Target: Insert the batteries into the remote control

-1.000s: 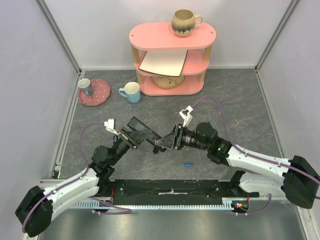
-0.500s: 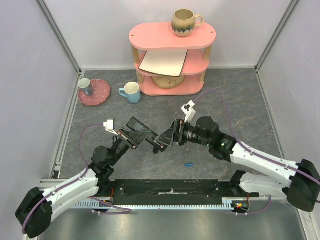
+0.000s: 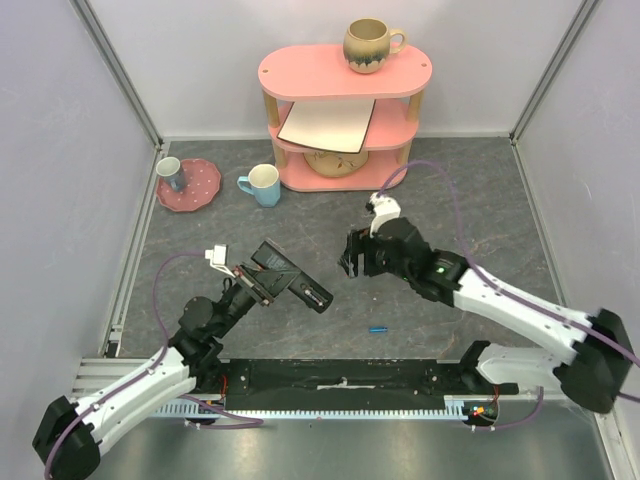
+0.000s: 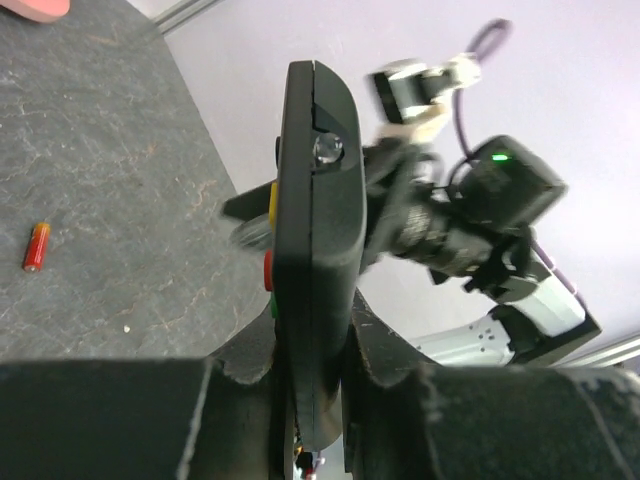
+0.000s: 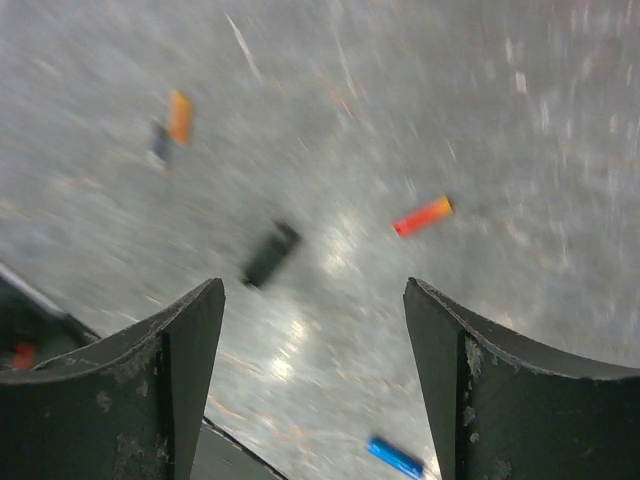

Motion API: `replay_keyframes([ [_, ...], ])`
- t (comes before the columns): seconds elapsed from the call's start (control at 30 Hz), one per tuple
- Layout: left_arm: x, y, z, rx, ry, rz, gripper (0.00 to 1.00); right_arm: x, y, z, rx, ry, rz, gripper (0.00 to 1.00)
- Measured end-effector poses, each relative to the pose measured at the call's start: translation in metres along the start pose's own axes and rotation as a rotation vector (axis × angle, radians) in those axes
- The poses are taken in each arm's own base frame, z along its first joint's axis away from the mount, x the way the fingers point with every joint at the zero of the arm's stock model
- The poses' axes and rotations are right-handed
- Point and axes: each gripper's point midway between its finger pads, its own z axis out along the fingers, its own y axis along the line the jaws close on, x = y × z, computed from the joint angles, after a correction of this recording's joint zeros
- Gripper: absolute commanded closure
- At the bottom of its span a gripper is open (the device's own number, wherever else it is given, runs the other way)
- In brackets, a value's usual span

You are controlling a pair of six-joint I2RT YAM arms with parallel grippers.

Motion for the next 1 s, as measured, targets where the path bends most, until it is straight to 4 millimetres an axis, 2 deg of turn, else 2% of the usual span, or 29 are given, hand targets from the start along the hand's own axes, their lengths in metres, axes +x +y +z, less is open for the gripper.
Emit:
replay_keyframes([
  [0.07,0.003,0.001,-0.002,-0.004,0.017,0.005,0.98,0.042,-0.021,0.019,0.067,0.12,-0.027,0.15],
  [0.1,0.005,0.001,-0.004,-0.003,0.029,0.012,0.98,0.071,-0.034,0.02,0.086,0.189,-0.034,0.12],
  [0.2,0.009,0.001,-0.007,0.001,0.05,0.029,0.98,0.092,-0.041,0.013,0.081,0.218,-0.009,0.07],
  [0.23,0.009,0.0,-0.008,0.005,0.054,0.035,0.98,0.091,-0.039,0.009,0.066,0.204,0.008,0.06],
  [0.3,0.01,0.001,-0.01,0.005,0.059,0.045,0.98,0.076,-0.03,0.003,0.028,0.147,0.037,0.06],
  [0.43,0.013,0.001,-0.011,0.011,0.076,0.067,0.98,0.036,0.002,-0.01,-0.11,0.009,0.106,0.05],
  [0.6,0.02,0.007,-0.01,-0.005,0.108,0.079,0.98,0.019,0.038,-0.02,-0.286,-0.026,0.153,0.08],
  [0.73,0.03,0.017,-0.008,-0.034,0.157,0.075,0.98,0.026,0.061,-0.019,-0.417,0.03,0.139,0.13],
  [0.87,0.037,0.022,-0.006,-0.05,0.196,0.069,0.98,0.043,0.072,-0.017,-0.492,0.113,0.12,0.16],
  [1.0,0.038,0.018,-0.003,-0.037,0.205,0.067,0.98,0.048,0.079,-0.023,-0.546,0.138,0.088,0.17],
])
